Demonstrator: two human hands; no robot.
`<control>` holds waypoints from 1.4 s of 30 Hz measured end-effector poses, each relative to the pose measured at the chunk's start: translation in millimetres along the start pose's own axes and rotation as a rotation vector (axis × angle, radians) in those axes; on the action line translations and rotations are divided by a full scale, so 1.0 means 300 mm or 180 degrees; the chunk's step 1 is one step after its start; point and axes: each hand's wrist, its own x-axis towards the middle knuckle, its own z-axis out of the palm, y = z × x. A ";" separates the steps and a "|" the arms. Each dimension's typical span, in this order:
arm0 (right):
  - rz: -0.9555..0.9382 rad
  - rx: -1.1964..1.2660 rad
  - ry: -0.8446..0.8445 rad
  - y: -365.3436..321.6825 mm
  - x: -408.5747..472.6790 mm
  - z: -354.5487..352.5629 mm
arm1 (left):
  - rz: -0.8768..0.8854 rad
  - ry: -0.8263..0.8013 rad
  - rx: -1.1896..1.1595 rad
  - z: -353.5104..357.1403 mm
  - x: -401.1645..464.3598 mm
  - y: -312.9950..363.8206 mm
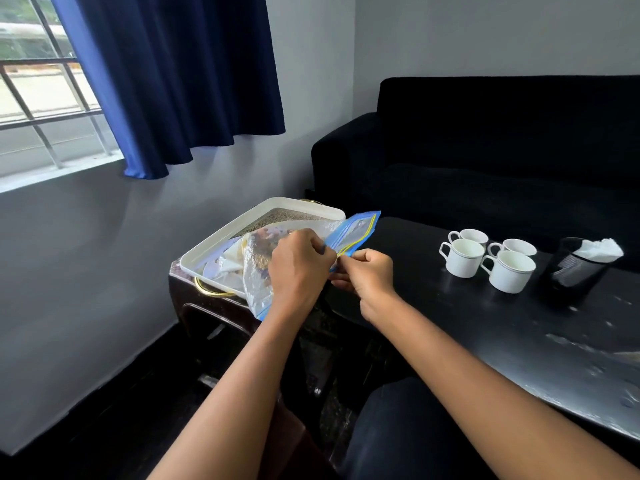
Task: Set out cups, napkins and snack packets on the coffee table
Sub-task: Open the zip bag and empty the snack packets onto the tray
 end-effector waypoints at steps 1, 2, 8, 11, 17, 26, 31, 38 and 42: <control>-0.0020 -0.0033 0.0045 0.003 -0.002 0.004 | -0.0019 0.0057 -0.0047 -0.001 0.003 -0.002; -0.0030 -0.0067 0.0086 0.007 -0.003 0.004 | -0.0033 0.0118 -0.0087 -0.002 0.006 -0.003; 0.0112 0.0090 -0.0007 0.012 -0.012 -0.013 | -0.0098 0.0187 -0.0312 -0.005 0.012 -0.015; 0.0332 0.0203 -0.0431 -0.002 -0.035 -0.016 | -0.0148 0.0139 -0.0487 -0.002 0.011 -0.014; 0.0403 0.0208 -0.0803 -0.007 -0.072 0.012 | -0.0078 -0.0082 -0.0462 -0.010 0.000 -0.011; 0.0071 -0.0136 -0.0195 0.011 -0.029 -0.025 | 0.0021 -0.0268 0.0475 -0.008 -0.029 0.010; -0.0025 -0.0124 0.0006 0.017 -0.013 -0.022 | 0.0017 -0.0051 0.0307 -0.024 -0.016 0.003; 0.0204 -0.0105 0.0226 0.074 -0.016 -0.081 | -0.0381 0.0422 -0.0087 -0.057 0.026 -0.040; 0.0307 -0.0169 0.0309 0.102 -0.021 -0.122 | -0.0424 0.0702 -0.0232 -0.062 0.033 -0.046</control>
